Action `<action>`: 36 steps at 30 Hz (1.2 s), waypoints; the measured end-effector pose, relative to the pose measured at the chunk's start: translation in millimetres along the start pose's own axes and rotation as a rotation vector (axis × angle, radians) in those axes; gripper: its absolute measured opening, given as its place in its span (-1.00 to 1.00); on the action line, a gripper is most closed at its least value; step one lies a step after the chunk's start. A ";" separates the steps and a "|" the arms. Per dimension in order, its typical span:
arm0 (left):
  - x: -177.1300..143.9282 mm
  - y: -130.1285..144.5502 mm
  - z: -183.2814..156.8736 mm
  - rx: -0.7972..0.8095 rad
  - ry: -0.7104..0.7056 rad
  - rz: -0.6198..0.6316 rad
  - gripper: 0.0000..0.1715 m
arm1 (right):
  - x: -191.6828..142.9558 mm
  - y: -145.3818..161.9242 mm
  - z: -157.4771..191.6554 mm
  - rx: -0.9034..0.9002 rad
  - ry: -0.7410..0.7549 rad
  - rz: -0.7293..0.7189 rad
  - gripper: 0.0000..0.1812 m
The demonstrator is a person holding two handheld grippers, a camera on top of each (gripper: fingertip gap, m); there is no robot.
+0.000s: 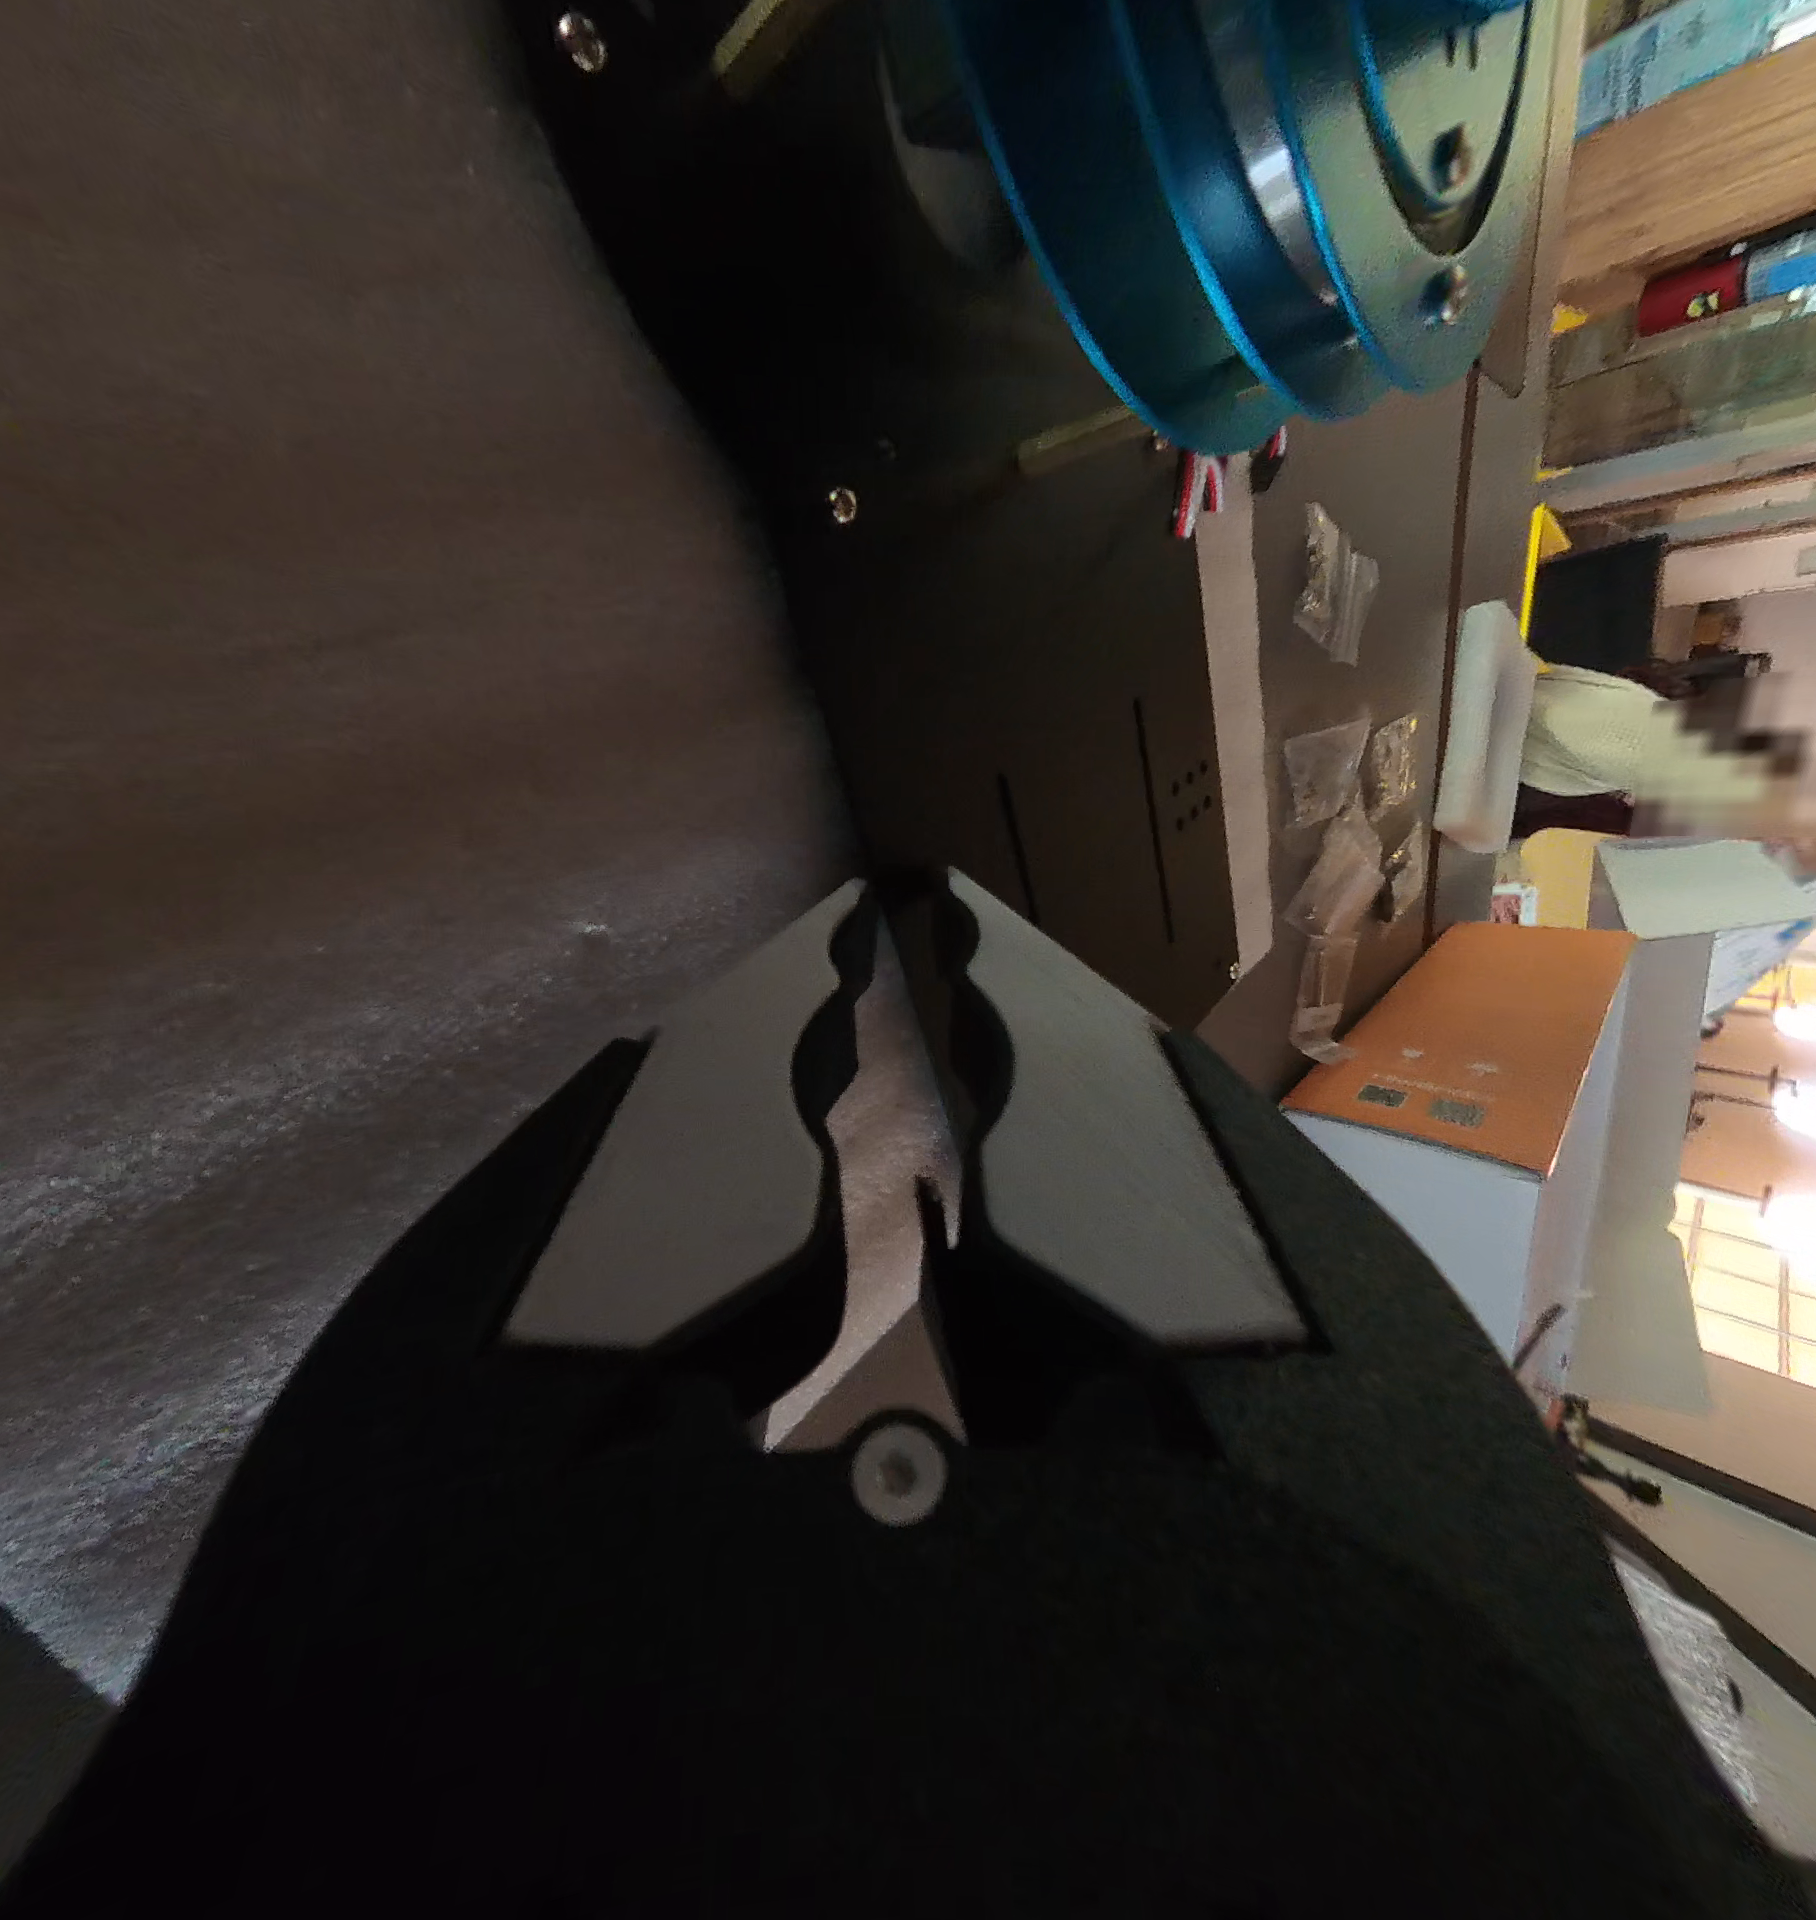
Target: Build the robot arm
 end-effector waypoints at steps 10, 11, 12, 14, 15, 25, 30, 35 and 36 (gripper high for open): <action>0.8 -1.4 -0.8 0.000 0.001 0.012 0.43 | -0.6 -6.3 -6.4 -0.103 -0.082 0.078 -0.93; 1.2 -2.3 -1.1 -0.001 0.003 0.020 0.42 | -0.9 -7.6 -7.3 -0.106 -0.098 0.093 -0.93; 1.6 -3.0 -1.3 -0.002 0.006 0.029 0.43 | -1.3 -8.2 -8.0 -0.107 -0.110 0.101 -0.93; 2.0 -4.2 -1.0 -0.007 0.013 0.042 0.42 | -3.6 -8.4 -10.0 -0.110 -0.129 0.100 -0.93; 2.1 -4.8 -0.8 -0.013 0.019 0.044 0.42 | -5.7 -9.7 -11.5 -0.118 -0.139 0.107 -0.93; 7.8 -10.1 -2.0 0.014 0.018 0.089 0.45 | -3.5 0.9 -16.1 0.032 -0.171 0.036 -0.91; 0.6 -18.4 -3.6 -0.031 -0.001 -0.010 0.39 | -9.2 12.5 -16.4 0.373 -0.146 -0.072 -0.87; 3.8 -20.0 -1.2 -0.014 -0.030 -0.032 0.31 | -37.1 39.2 -40.8 0.571 -0.045 -0.134 -0.40; 4.4 -22.3 0.1 -0.025 -0.027 -0.045 0.32 | -36.6 44.7 -39.4 0.498 -0.011 -0.099 -0.39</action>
Point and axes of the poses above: each gripper's, where its closed fingertips meet, x out along the fingers, y out of its underside, z = x × y across the jaws, the point moved 9 cm from there along -x, back along the fingers, and after that the axes turned 12 degrees about -z, right-handed, at the moved point
